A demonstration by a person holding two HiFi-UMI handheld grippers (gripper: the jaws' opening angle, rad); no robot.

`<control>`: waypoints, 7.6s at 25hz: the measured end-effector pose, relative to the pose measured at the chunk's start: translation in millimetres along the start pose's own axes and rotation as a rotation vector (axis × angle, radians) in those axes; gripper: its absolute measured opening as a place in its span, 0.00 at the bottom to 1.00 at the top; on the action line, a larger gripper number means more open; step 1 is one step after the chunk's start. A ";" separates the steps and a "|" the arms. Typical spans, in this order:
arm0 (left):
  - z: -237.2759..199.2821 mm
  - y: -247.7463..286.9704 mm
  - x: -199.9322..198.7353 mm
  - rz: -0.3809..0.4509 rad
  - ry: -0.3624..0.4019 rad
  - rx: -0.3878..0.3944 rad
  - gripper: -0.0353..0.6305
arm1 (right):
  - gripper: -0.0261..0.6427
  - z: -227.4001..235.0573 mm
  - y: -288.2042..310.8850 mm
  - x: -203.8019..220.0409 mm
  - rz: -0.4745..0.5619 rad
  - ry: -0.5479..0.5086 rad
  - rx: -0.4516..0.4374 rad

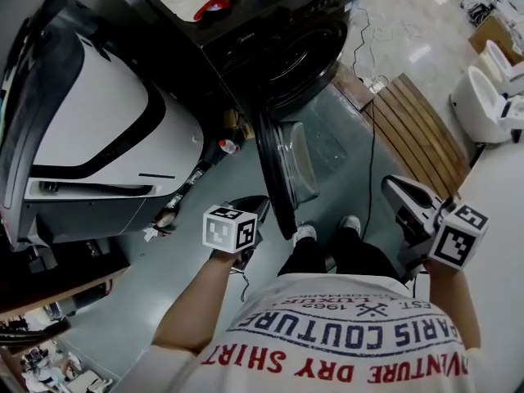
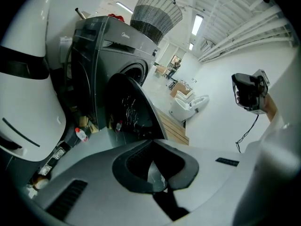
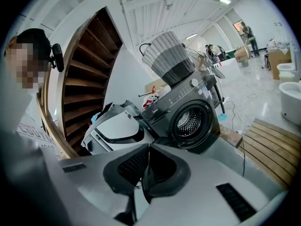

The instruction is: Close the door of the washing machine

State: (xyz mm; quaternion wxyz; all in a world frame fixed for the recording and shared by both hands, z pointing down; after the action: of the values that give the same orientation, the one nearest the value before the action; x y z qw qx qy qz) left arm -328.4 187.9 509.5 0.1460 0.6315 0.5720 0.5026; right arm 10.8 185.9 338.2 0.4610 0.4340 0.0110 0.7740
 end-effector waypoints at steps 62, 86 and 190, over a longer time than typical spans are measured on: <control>139.3 217.8 -231.2 0.172 -0.156 -0.213 0.09 | 0.07 292.1 -119.6 -149.6 -0.026 0.061 -0.023; 95.2 273.5 -340.3 0.108 -0.189 -0.256 0.09 | 0.07 350.3 11.1 -278.8 -0.149 0.016 -0.087; 381.7 69.5 -403.8 0.756 0.011 -0.023 0.09 | 0.07 256.3 -62.1 -375.0 -0.114 -0.409 -0.742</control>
State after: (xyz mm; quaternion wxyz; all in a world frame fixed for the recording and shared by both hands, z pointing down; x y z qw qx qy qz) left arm 82.2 -35.1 200.8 -0.0457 0.7937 0.2937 0.5308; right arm 303.6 -147.8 223.9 0.6206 0.3820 -0.3358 0.5967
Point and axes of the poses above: the fingertips, and each gripper's own axes: y forward along the fingers, z to its right, x out of its underside, the point moved 9 cm from there along -y, backward along the fingers, and after that the axes turned 1 degree about -z, right-handed, at the moved point
